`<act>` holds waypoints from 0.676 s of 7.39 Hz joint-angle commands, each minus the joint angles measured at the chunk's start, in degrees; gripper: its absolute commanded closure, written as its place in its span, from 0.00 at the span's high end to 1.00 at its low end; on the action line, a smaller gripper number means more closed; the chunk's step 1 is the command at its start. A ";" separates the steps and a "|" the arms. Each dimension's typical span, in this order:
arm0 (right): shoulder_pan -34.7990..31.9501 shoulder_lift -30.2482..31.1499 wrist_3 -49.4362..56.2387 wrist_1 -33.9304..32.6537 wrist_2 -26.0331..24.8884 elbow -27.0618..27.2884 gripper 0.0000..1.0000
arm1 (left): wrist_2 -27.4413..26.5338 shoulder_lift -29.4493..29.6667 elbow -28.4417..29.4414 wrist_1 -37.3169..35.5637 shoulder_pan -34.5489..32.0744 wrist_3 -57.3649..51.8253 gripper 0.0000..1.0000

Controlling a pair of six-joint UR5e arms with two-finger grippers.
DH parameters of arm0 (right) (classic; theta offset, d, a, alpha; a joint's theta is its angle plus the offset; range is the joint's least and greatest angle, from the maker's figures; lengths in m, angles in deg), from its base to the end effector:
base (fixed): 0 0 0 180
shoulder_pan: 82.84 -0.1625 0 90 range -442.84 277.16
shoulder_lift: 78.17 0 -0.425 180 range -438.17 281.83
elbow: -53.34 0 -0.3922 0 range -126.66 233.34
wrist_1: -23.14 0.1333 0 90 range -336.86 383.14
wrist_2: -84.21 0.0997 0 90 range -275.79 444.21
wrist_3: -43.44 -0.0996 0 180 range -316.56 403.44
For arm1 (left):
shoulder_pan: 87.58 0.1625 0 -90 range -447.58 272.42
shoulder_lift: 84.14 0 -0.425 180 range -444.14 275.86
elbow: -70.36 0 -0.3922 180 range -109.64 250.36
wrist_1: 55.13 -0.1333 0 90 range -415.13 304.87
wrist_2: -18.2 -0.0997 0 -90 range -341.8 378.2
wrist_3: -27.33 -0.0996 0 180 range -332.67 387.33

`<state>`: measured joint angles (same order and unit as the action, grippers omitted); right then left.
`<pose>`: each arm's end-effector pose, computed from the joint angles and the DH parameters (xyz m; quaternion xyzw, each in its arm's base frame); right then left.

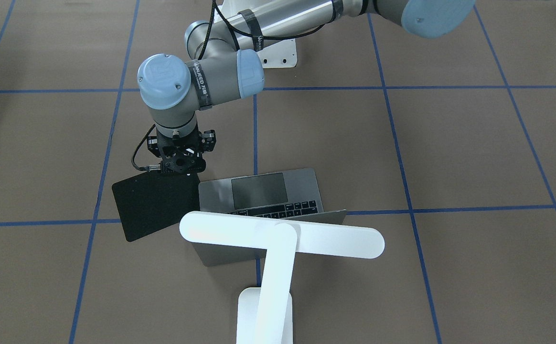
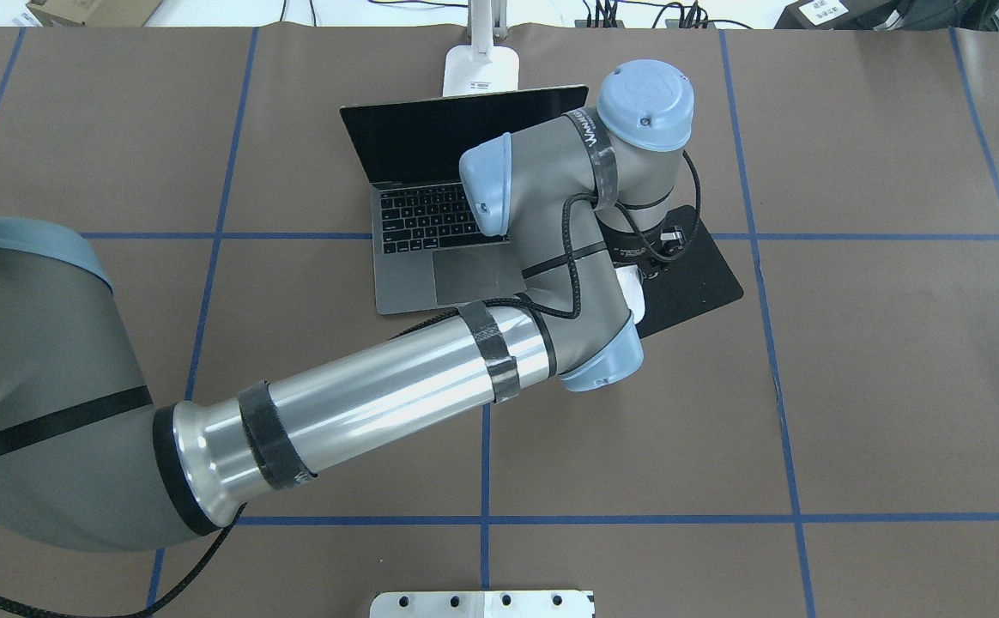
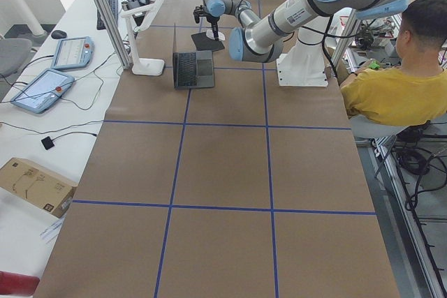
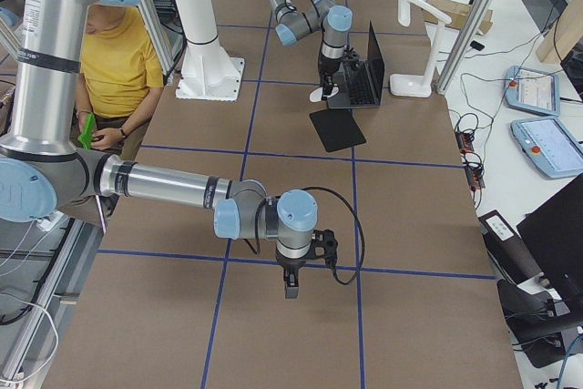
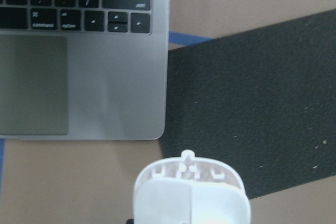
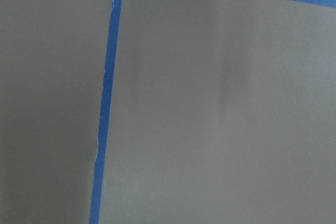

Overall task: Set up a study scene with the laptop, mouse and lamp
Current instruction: 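Move the held mouse with the left gripper over the mouse pad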

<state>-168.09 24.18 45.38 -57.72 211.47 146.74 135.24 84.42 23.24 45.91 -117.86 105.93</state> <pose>0.0399 -0.4012 0.7176 -0.0063 -0.3194 -0.0558 0.9460 0.7053 -0.5137 0.0063 -0.0634 0.4367 -0.0550 0.8957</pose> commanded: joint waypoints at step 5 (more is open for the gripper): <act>0.00 -2.42 0.09 0.00 0.09 -3.48 1.00 | -7.53 4.40 11.17 9.79 0.57 2.70 0.38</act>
<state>-168.09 22.64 45.39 -57.73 211.55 144.29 128.52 88.44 33.87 55.05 -117.62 108.01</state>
